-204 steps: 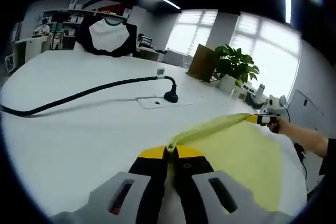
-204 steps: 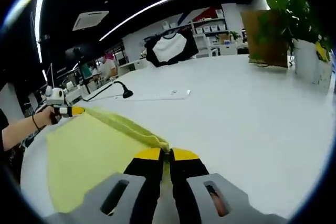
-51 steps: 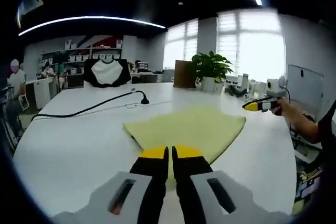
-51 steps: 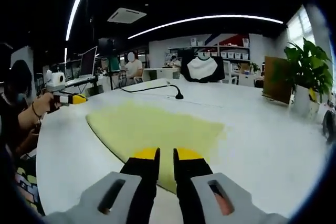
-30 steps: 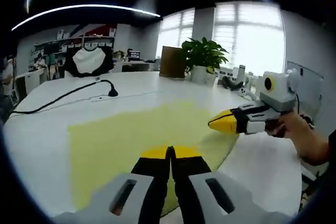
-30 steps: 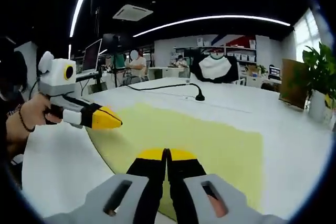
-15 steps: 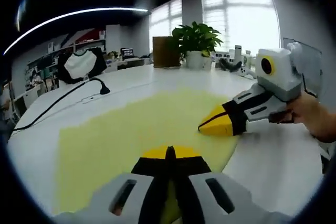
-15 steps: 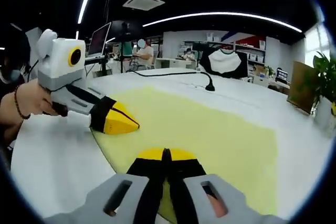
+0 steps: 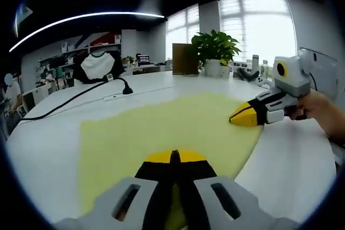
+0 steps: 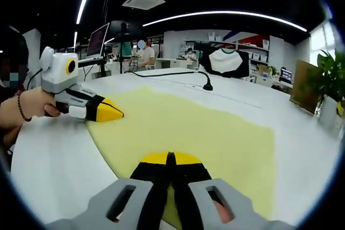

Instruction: Fold the garment on the visible template until the final outline fits inside the template.

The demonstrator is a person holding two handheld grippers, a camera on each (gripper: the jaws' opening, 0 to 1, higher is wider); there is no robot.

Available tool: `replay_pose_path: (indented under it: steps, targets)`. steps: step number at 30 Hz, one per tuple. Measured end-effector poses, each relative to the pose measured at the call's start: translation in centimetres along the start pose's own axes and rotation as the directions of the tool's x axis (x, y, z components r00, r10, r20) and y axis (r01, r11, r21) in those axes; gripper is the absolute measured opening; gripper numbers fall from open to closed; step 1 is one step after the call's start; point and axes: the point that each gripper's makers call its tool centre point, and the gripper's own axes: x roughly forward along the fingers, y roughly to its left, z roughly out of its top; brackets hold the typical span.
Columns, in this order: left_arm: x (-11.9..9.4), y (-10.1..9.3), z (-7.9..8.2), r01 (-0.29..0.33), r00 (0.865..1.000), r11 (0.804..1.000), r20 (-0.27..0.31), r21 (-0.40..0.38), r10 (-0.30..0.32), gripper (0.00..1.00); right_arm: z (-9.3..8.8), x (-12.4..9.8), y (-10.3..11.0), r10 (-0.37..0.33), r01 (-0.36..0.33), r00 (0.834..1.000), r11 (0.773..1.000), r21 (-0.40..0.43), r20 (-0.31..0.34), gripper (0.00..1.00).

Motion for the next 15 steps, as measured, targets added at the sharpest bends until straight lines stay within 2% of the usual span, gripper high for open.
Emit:
replay_pose_path:
  steps: [2,6,9,12,14,15]
  targets:
    - [-0.5,1.2,-0.1,-0.033,0.999,0.999,-0.004,0.017,0.033,0.0,-0.1,-0.4,-0.4,-0.013,0.013,1.0,1.0,-0.002,-0.009,0.0]
    - [-1.4,2.1,-0.2,-0.05,0.999,0.998,0.017,-0.024,0.05,0.0,-0.7,-1.5,-1.9,-0.054,0.053,0.998,0.999,-0.01,-0.021,0.0]
    - [-2.1,3.0,-0.2,-0.089,0.996,0.996,0.019,0.005,0.089,0.0,-1.1,-2.5,-3.1,-0.075,0.075,0.997,0.997,0.01,-0.016,0.0]
    - [-3.0,4.7,-0.4,-0.122,0.992,0.99,0.034,-0.066,0.125,0.0,-1.5,-3.3,-4.1,-0.097,0.097,0.995,0.995,0.013,-0.025,0.0]
    - [-3.7,6.0,-0.9,-0.166,0.986,0.985,0.016,-0.039,0.167,0.0,-1.9,-3.9,-4.6,-0.11,0.111,0.994,0.994,0.012,-0.028,0.0]
    - [-3.8,6.2,-0.9,-0.164,0.986,0.985,0.02,-0.042,0.165,0.0,-2.0,-4.1,-4.7,-0.106,0.106,0.994,0.994,0.019,-0.027,0.0]
